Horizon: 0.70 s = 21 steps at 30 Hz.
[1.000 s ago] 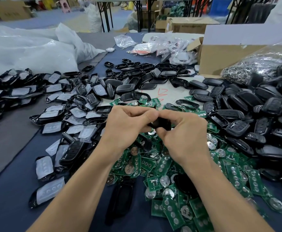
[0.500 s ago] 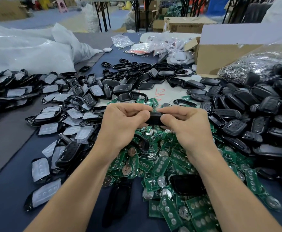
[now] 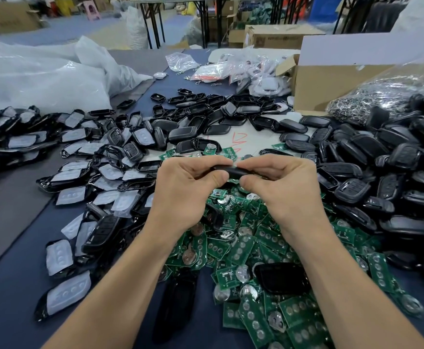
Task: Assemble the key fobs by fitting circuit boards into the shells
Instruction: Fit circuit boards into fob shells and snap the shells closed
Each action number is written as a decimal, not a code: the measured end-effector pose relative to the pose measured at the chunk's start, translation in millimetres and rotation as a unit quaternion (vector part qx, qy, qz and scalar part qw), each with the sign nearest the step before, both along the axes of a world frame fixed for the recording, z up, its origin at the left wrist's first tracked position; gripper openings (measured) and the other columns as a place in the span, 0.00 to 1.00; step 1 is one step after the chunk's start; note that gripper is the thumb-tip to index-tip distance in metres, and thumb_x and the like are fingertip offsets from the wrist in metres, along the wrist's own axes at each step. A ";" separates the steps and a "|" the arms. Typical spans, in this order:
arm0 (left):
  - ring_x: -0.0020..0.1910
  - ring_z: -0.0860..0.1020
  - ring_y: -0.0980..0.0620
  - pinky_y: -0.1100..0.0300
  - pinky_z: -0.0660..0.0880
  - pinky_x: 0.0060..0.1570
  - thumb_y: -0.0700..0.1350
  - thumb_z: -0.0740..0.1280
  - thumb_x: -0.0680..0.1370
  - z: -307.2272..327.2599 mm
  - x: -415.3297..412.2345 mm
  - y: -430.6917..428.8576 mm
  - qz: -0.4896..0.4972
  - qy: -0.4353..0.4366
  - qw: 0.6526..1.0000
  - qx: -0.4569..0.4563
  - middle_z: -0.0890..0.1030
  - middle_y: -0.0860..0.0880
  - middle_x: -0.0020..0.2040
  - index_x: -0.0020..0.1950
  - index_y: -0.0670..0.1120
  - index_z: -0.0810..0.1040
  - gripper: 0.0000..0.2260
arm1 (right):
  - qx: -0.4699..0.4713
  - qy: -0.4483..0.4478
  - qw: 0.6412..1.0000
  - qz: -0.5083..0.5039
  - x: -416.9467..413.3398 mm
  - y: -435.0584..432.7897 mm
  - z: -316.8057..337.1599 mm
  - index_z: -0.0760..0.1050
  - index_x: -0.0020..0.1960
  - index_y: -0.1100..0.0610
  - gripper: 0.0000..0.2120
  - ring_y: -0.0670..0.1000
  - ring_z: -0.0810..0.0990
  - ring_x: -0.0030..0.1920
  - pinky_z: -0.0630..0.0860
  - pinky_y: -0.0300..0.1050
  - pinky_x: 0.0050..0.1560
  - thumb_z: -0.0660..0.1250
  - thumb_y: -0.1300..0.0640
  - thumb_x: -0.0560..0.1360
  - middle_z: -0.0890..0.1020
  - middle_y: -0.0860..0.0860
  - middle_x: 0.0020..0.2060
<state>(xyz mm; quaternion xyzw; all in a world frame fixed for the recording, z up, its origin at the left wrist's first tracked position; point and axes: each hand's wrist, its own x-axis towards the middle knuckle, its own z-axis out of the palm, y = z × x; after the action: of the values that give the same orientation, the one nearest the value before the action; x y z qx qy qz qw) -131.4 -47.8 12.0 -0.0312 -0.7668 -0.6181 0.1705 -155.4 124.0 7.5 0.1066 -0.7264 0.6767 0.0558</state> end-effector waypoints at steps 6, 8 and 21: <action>0.48 0.87 0.51 0.63 0.81 0.50 0.29 0.73 0.76 0.2 -2.3 -1.0 -0.042 -0.013 0.997 0.063 0.89 0.48 0.46 0.51 0.46 0.88 0.13 | 0.039 0.018 0.999 -0.003 4.2 -6.5 0.4 0.87 0.47 0.38 0.17 0.48 0.88 0.42 0.85 0.53 0.48 0.75 0.61 0.69 0.88 0.42 0.40; 0.47 0.87 0.50 0.62 0.81 0.50 0.31 0.73 0.77 -0.5 -2.4 1.3 -0.040 -0.021 0.997 0.067 0.89 0.48 0.46 0.51 0.46 0.88 0.11 | 0.040 0.017 0.999 -0.020 5.3 -7.5 -1.0 0.87 0.48 0.39 0.17 0.48 0.88 0.42 0.85 0.54 0.50 0.77 0.62 0.70 0.88 0.42 0.40; 0.39 0.87 0.47 0.50 0.86 0.44 0.40 0.79 0.72 -3.5 1.0 3.1 0.049 -0.011 0.998 -0.026 0.88 0.55 0.39 0.45 0.59 0.89 0.13 | 0.186 0.055 0.980 -0.045 13.6 -17.3 -1.0 0.81 0.56 0.32 0.22 0.38 0.85 0.45 0.83 0.41 0.53 0.77 0.59 0.73 0.84 0.29 0.43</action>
<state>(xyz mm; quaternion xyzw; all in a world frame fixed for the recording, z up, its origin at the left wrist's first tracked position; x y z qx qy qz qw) -130.4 -44.7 8.5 0.0089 -0.7850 -0.5892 0.1913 -141.8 106.7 6.5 0.1195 -0.8392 0.5199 0.1053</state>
